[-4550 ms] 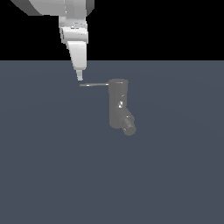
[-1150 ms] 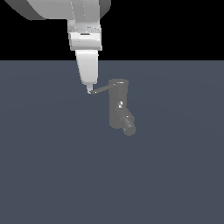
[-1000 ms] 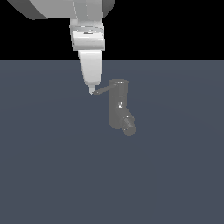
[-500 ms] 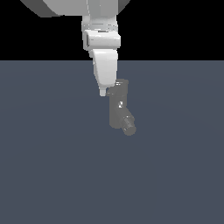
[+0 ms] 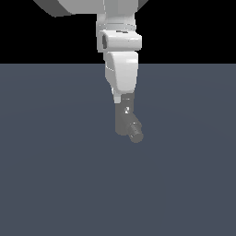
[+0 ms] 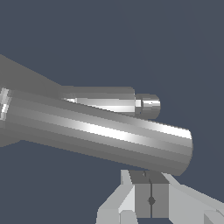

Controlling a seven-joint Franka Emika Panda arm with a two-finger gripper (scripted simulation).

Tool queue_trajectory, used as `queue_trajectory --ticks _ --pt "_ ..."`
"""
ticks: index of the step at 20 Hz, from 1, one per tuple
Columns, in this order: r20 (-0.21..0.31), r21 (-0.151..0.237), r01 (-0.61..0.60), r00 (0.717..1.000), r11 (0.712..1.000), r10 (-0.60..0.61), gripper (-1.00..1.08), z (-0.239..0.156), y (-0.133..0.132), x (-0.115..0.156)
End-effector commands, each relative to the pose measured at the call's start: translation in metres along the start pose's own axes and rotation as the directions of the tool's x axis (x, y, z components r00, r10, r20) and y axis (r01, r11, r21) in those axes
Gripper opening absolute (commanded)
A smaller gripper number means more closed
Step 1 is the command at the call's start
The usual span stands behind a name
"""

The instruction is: Turn on the faucet by rotating a designated handle.

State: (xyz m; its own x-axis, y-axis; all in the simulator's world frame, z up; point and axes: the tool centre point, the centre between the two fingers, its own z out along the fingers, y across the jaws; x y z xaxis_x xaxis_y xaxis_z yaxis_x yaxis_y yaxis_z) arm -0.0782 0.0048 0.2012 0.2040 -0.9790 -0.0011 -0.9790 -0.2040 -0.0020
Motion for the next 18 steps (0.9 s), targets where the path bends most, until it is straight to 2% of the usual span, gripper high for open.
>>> queue_trajectory --ticks 1,16,18 --pt "0.000 0.000 -0.008 1.000 1.000 0.008 -1.00 0.000 0.001 0.016" --pt "-0.001 -0.002 -0.015 1.000 1.000 0.015 -1.00 0.000 0.004 0.105" --pt "-0.001 -0.002 -0.015 1.000 1.000 0.015 -1.00 0.000 0.004 0.111"
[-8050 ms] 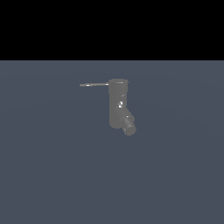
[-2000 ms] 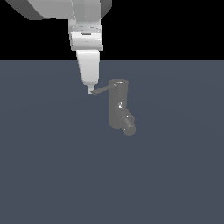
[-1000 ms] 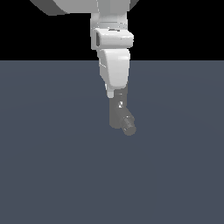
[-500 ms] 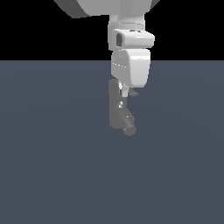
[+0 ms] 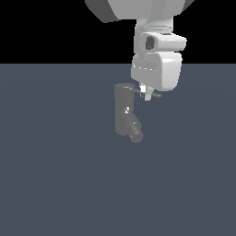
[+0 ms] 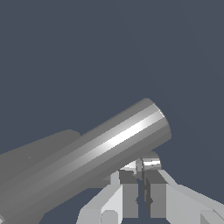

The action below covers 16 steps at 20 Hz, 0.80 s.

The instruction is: Turn on the faucet by rotating a designated handle.

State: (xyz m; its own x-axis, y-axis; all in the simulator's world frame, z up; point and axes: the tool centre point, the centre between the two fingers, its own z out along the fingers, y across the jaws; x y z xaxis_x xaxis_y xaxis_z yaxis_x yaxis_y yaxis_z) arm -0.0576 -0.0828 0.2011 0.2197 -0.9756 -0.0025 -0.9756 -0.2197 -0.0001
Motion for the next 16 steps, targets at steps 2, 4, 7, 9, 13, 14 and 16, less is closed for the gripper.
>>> queue_trajectory --ticks 2,4,7,9,13,14,16 --pt "0.000 0.000 -0.001 1.000 1.000 0.001 -1.00 0.000 -0.002 0.003" --pt "0.000 0.000 -0.003 1.000 1.000 0.003 -1.00 0.000 -0.007 0.009" --pt "-0.001 0.000 -0.006 1.000 1.000 0.006 -1.00 0.000 -0.014 0.018" --pt "-0.001 0.000 -0.008 1.000 1.000 0.008 -1.00 0.000 -0.018 0.024" --pt "-0.001 0.000 -0.012 1.000 1.000 0.012 -1.00 0.000 -0.027 0.036" --pt "-0.001 0.000 -0.013 1.000 1.000 0.013 -1.00 0.000 -0.029 0.039" --pt "-0.001 0.000 -0.015 1.000 1.000 0.015 -1.00 0.000 -0.033 0.044"
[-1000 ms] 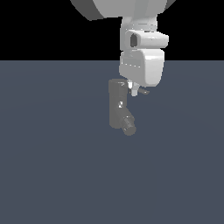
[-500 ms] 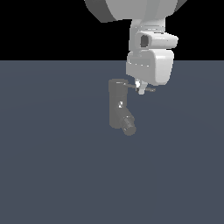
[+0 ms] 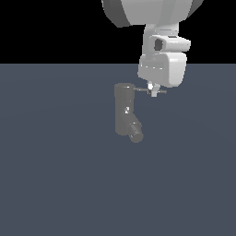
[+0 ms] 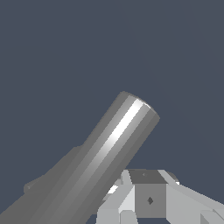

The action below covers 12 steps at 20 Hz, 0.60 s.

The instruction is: Turn on the faucet by rotating a designated handle.

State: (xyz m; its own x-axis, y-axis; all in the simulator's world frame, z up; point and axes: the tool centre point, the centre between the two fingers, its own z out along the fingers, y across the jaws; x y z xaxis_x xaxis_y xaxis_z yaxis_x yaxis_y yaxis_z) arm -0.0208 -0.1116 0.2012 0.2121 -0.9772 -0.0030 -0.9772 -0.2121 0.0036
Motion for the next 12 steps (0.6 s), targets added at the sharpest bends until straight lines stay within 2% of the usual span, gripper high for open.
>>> queue_trajectory --ticks 1,12 --pt "-0.002 0.004 -0.008 1.000 1.000 0.008 -1.00 0.000 -0.006 0.011" --pt "-0.003 0.004 -0.018 1.000 1.000 0.018 -1.00 0.000 -0.029 0.042"
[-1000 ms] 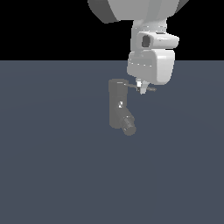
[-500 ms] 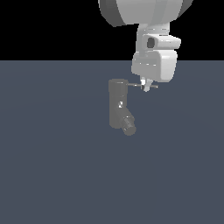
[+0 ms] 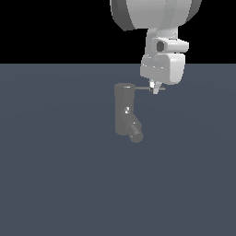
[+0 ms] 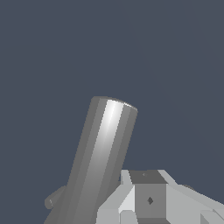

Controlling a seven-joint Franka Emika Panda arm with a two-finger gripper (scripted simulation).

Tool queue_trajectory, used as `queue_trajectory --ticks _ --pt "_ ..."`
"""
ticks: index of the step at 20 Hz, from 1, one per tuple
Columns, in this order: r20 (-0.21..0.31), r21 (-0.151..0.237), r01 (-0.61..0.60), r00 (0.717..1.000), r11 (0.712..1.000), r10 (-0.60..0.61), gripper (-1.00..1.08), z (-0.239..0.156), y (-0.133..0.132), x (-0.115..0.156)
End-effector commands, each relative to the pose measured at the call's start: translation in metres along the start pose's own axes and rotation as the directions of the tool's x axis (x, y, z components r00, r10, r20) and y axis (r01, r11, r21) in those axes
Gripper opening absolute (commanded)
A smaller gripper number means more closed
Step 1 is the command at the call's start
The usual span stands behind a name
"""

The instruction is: Turn on the faucet by rotating a designated handle.

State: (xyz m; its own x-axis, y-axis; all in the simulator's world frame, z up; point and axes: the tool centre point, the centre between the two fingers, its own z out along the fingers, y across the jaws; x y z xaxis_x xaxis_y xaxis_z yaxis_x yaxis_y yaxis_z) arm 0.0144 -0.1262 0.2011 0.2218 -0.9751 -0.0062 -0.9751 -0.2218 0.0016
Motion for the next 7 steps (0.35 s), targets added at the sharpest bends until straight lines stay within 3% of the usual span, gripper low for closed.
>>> queue_trajectory --ticks 1,7 --pt "-0.006 0.002 -0.028 1.000 1.000 0.028 -1.00 0.000 0.000 0.023" --pt "-0.006 0.002 -0.033 0.999 0.999 0.033 -1.00 0.000 -0.009 0.036"
